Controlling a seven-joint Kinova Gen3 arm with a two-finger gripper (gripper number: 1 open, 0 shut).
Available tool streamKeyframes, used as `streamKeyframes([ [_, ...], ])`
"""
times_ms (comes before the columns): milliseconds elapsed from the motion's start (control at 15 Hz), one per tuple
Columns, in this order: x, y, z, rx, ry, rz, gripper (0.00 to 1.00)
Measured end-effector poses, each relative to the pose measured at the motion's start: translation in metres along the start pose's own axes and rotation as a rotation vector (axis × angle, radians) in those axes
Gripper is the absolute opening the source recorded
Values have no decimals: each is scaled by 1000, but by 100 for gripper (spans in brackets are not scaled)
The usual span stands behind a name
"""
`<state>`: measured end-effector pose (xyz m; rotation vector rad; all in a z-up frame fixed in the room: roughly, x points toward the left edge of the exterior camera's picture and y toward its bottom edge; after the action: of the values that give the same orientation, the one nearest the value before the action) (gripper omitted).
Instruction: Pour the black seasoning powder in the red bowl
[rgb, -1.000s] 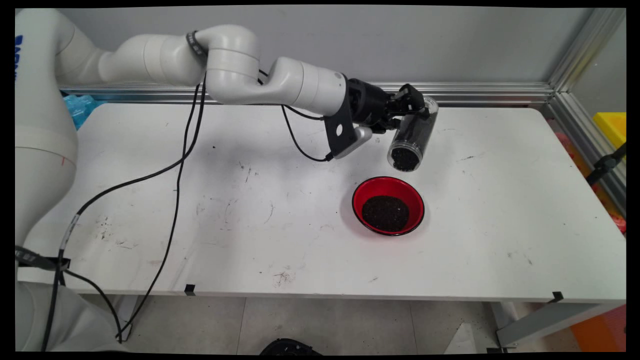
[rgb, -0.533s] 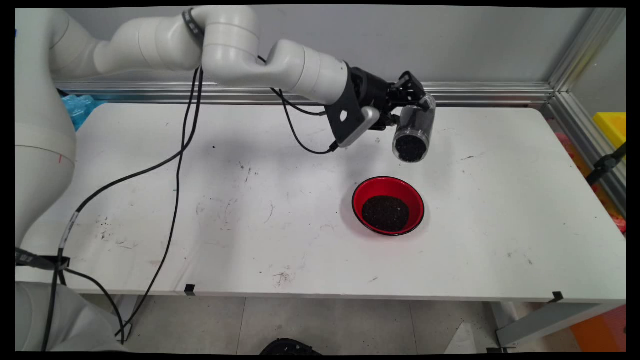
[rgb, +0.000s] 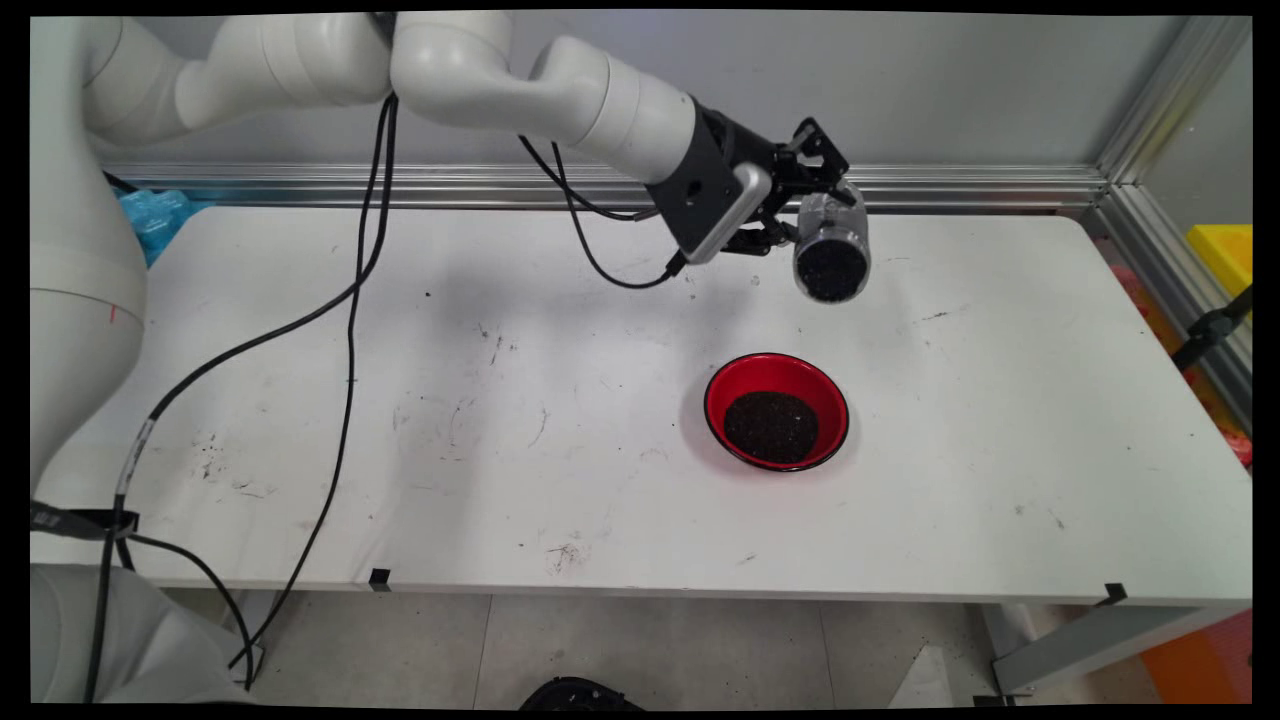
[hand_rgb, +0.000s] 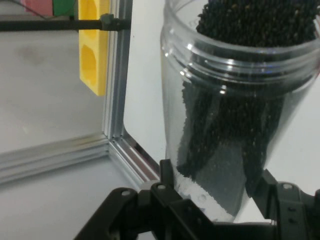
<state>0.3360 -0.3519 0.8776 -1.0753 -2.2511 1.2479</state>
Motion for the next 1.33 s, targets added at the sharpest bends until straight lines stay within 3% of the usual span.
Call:
streamKeyframes([
  [667,-5,-30,-15,-80,29,-335,0],
  [1333,-19,-50,-17,-154,38,-740,0],
])
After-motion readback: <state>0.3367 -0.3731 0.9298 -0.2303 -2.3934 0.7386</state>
